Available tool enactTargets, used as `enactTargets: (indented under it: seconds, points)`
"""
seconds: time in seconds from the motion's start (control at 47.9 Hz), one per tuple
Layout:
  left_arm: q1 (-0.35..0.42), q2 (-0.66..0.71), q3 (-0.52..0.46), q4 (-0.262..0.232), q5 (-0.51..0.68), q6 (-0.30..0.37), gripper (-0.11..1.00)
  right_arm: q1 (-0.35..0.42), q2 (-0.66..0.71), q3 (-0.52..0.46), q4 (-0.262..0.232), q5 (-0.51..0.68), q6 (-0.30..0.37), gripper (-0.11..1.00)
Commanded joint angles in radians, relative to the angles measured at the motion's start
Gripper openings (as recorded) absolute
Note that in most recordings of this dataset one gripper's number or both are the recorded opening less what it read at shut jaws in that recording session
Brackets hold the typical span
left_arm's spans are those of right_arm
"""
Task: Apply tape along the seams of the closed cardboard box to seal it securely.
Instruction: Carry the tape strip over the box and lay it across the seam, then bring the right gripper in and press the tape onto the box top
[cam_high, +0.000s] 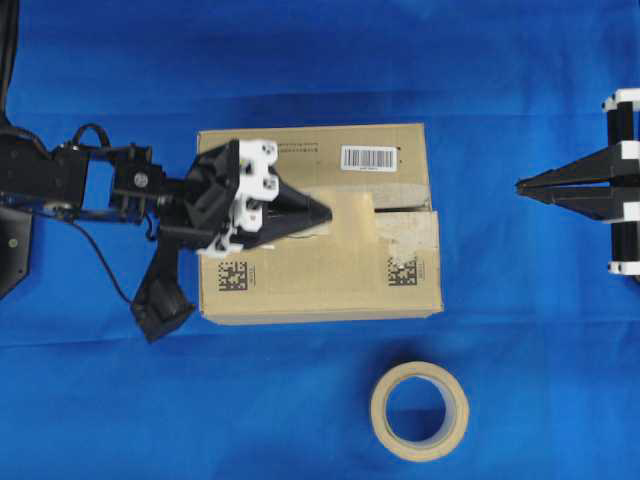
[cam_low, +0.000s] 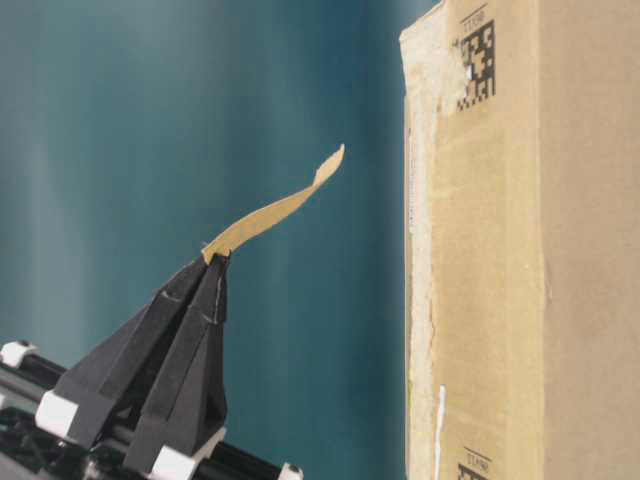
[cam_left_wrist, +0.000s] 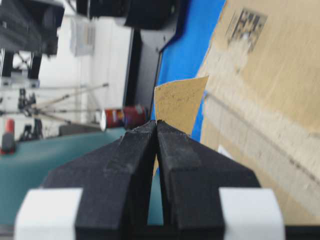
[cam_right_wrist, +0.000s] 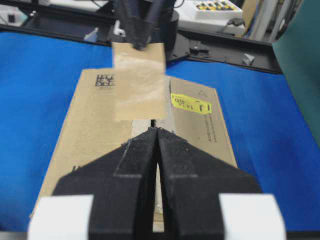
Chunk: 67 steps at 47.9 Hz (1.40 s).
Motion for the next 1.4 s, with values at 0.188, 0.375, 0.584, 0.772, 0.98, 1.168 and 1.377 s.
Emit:
enactTargets:
  seconds: [0.188,0.375,0.584,0.772,0.98,1.168,1.377]
  points:
    - [0.028,-0.006,-0.003,0.002,-0.003,0.000,0.01,-0.003,0.014,-0.028,-0.002,-0.008,-0.003,0.02]
    - [0.035,0.014,0.023,0.002,-0.006,0.000,0.01,-0.006,0.026,-0.025,0.000,-0.009,-0.003,0.02]
    - [0.035,0.031,0.061,0.002,-0.006,0.000,0.01,-0.009,0.041,-0.025,0.000,-0.011,-0.003,0.02]
    - [0.034,0.032,0.100,0.002,-0.003,0.000,0.01,-0.009,0.051,-0.026,-0.002,-0.011,-0.002,0.02]
    - [0.034,0.032,0.109,0.002,0.046,0.003,0.01,-0.009,0.069,-0.028,0.000,-0.015,-0.003,0.02]
    - [0.035,0.049,0.101,0.002,0.086,0.005,0.01,-0.009,0.089,-0.031,0.000,-0.031,-0.003,0.02]
    - [0.044,0.075,0.098,0.002,0.089,0.025,0.01,-0.009,0.104,-0.040,0.000,-0.029,0.000,0.02]
